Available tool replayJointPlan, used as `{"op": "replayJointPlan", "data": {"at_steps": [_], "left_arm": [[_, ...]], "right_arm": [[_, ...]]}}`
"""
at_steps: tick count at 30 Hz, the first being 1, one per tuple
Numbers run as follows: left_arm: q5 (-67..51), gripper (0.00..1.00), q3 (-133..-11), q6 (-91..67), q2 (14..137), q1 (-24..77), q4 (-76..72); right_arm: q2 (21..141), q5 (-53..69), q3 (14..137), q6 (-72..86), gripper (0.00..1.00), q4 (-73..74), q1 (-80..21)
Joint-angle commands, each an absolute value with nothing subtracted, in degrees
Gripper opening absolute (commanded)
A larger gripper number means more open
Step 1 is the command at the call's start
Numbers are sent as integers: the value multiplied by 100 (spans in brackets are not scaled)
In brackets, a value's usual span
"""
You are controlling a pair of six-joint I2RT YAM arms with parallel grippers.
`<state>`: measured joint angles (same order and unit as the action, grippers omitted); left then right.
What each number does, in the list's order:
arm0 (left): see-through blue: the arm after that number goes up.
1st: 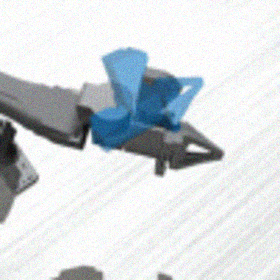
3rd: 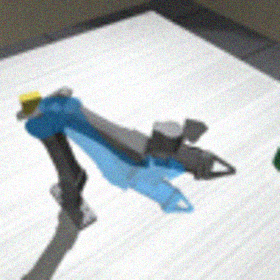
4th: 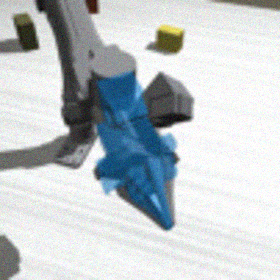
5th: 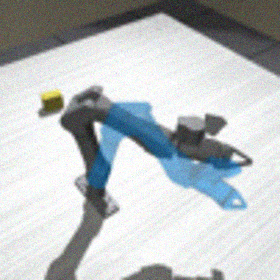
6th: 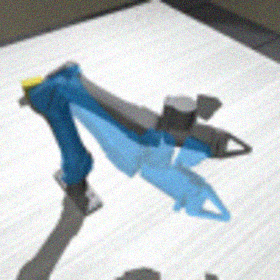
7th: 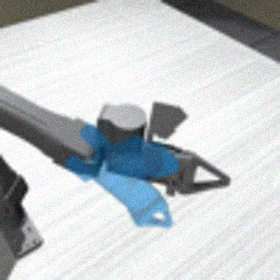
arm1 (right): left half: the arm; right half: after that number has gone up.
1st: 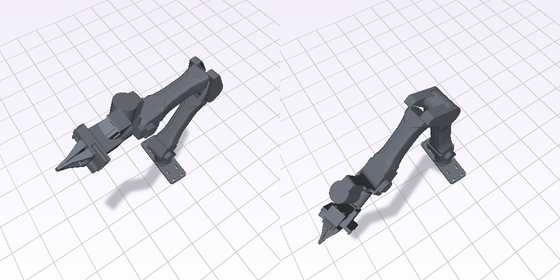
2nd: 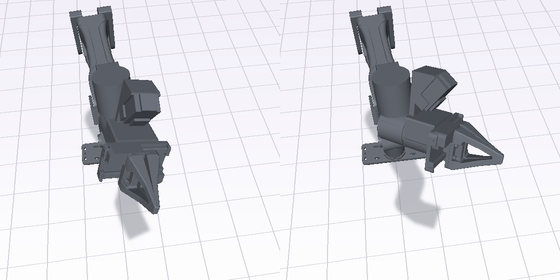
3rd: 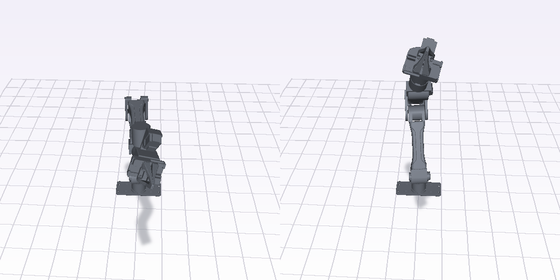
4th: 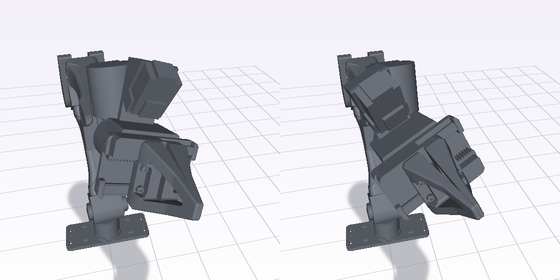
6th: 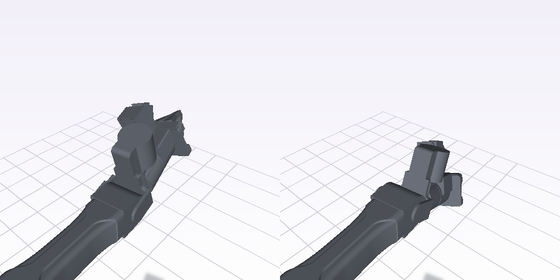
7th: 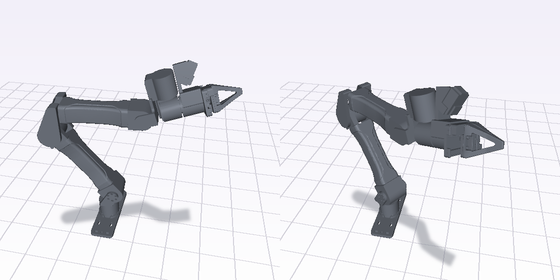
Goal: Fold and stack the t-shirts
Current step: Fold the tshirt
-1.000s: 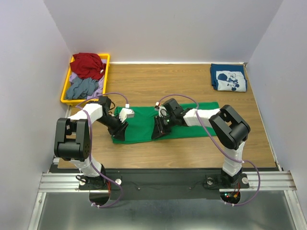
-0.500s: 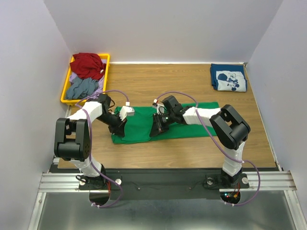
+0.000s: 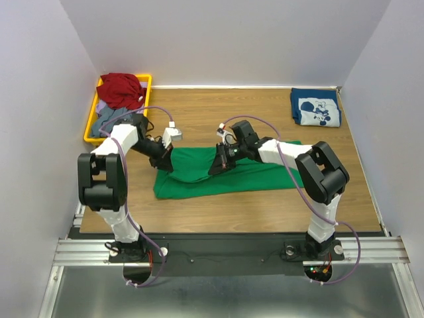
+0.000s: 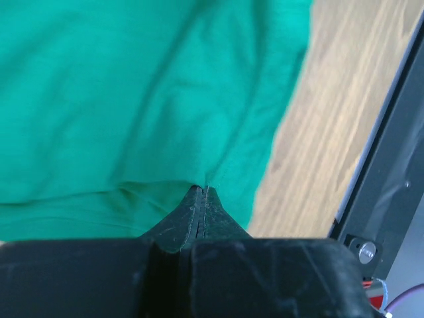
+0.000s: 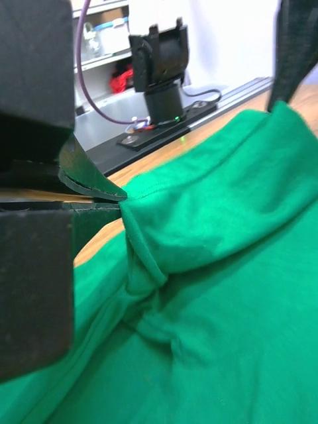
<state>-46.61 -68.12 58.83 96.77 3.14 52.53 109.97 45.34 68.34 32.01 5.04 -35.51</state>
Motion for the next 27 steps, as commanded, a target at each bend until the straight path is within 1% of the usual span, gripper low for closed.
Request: {"op": "replayJointPlan", "data": {"at_steps": [1,6,13,19,27], "left_arm": [[-5202,0,-7426,5924,10255,53,5896],[-5493,0,-8084,5889,10923,-246,6240],[-5686,0,-8490,5660,11223,-334,6039],[-5687,0,-8596,5642,11338,-413,6003],[-5678,0,-8473,5722,11285,-615,5977]], "right_arm": [[10995,4711,7092,3322,1,308,-3393],[11250,4720,7198,3349,1,273,-3199],[11663,4843,7549,3156,1,272,-3155],[11830,4825,7909,3067,1,273,-3103],[11795,4816,7972,2988,1,281,-3094]]}}
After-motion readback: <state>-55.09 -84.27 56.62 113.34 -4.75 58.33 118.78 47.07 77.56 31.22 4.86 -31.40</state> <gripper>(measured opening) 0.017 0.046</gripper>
